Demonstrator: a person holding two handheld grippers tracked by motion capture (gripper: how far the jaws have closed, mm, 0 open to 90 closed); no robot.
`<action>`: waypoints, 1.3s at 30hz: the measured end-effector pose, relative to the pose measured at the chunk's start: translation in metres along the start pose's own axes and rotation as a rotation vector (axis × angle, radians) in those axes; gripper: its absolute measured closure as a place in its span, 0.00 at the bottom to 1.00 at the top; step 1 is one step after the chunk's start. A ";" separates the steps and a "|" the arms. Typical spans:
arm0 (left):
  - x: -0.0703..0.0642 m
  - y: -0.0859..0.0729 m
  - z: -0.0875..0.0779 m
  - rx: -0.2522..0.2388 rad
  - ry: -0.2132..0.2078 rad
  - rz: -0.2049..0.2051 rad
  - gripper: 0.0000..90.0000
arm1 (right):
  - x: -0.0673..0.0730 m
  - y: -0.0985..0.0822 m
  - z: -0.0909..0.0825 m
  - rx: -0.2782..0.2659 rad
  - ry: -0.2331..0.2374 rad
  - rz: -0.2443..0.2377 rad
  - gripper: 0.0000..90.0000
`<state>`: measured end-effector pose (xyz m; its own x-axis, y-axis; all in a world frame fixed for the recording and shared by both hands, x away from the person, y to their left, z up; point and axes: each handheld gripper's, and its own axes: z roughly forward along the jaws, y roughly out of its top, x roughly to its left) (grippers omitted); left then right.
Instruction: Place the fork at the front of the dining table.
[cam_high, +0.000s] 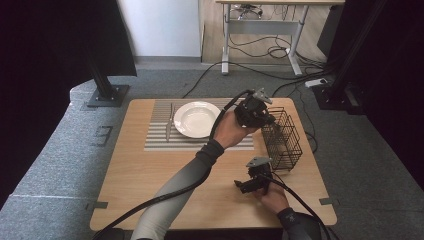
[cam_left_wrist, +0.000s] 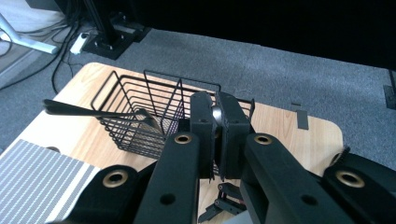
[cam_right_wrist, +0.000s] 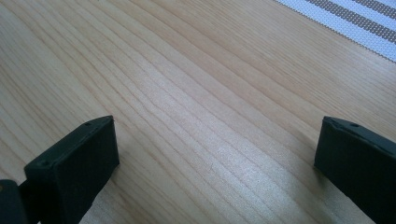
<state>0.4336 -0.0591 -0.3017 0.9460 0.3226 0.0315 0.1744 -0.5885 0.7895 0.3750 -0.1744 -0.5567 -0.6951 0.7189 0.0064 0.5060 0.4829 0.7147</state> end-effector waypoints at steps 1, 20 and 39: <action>0.000 0.001 -0.009 -0.004 0.007 0.003 0.96 | 0.000 0.000 0.000 0.000 -0.001 0.000 0.00; 0.019 -0.042 -0.070 -0.005 0.059 -0.043 0.96 | 0.000 0.000 0.000 0.002 0.001 -0.001 0.00; 0.032 -0.134 -0.065 0.057 0.038 -0.125 0.96 | -0.004 0.017 -0.013 -0.034 0.028 -0.012 0.12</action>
<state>0.4226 0.0783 -0.3666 0.9052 0.4229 -0.0408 0.3061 -0.5826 0.7529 0.3795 -0.1752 -0.5356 -0.7156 0.6983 0.0170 0.4798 0.4737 0.7385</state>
